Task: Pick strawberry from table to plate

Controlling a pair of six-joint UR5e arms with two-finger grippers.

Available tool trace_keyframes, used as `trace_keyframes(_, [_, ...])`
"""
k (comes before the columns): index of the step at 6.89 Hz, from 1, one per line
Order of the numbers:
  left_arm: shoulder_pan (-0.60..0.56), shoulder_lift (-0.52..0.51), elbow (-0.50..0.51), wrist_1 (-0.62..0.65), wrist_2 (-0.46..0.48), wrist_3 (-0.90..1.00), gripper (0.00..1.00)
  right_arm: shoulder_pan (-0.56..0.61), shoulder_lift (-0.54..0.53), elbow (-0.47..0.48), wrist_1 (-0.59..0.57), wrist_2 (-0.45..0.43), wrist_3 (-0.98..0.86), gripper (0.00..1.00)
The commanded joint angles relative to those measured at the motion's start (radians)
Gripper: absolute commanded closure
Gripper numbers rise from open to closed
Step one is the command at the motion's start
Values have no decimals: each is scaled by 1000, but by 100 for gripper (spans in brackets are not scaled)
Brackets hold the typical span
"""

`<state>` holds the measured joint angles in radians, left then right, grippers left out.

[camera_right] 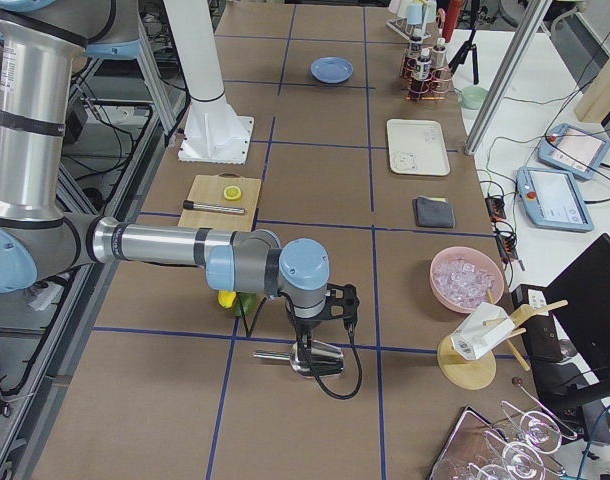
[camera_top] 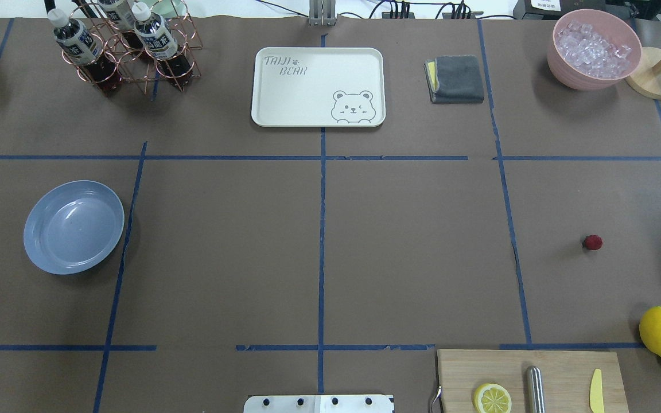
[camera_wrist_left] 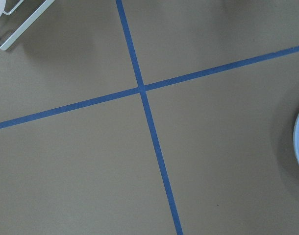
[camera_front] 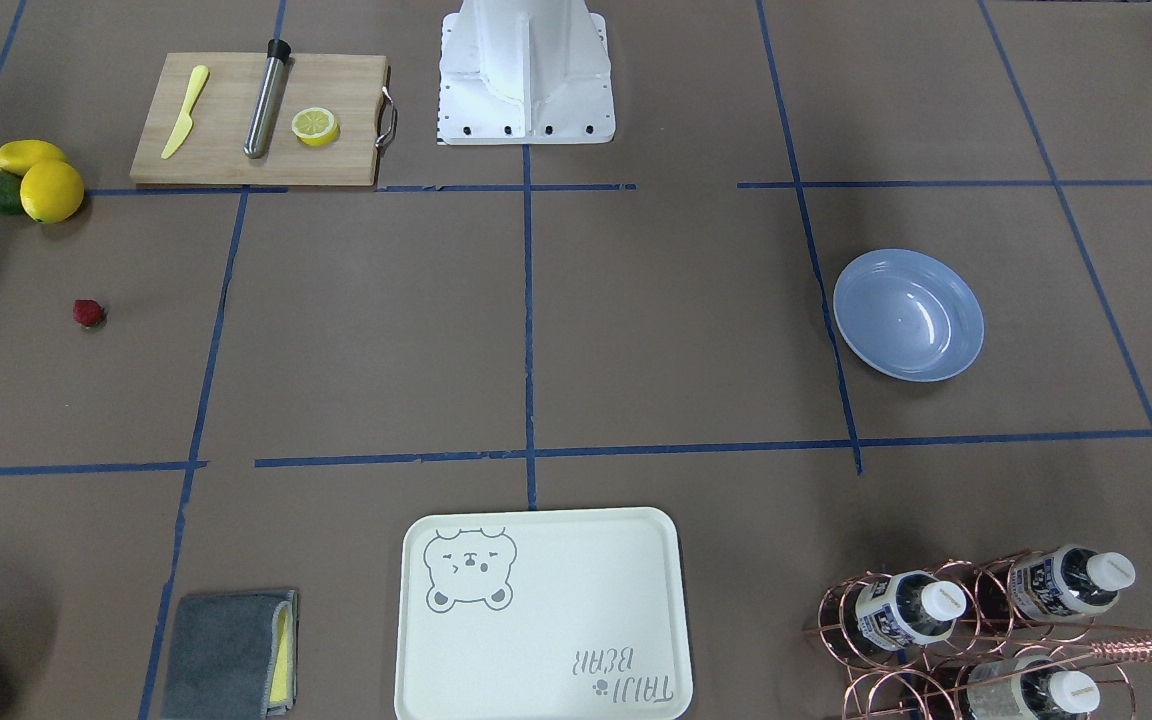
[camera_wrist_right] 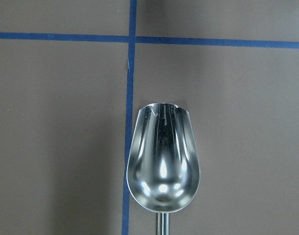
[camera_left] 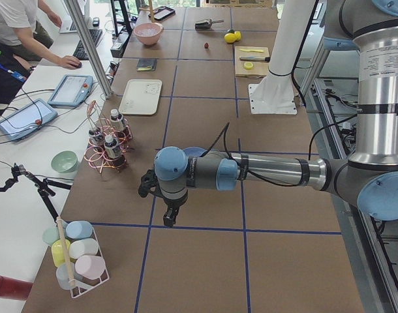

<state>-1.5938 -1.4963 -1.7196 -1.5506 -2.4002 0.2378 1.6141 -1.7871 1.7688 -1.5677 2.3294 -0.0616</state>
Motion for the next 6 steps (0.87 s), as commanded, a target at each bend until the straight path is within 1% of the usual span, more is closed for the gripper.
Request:
trace_keyframes(1, [0,2,0,1,1,0,0,-2,0,0,0,1,-1,0])
trace_keyframes(2, [0,4,2,-2,0,0,0,-3,0,0,0,1,-3,0])
trace_keyframes(4, [0,-1,-37,-5,3,2,0,-3,9,9,2,17,-1,0])
trace_keyframes(5, [2,-1,-43,-40,9,0,0,-3,12,14,5,21,2,0])
trace_keyframes(6, [47,-4,-43,-46,16,-2,0,-11,12,12,64,21,3,0])
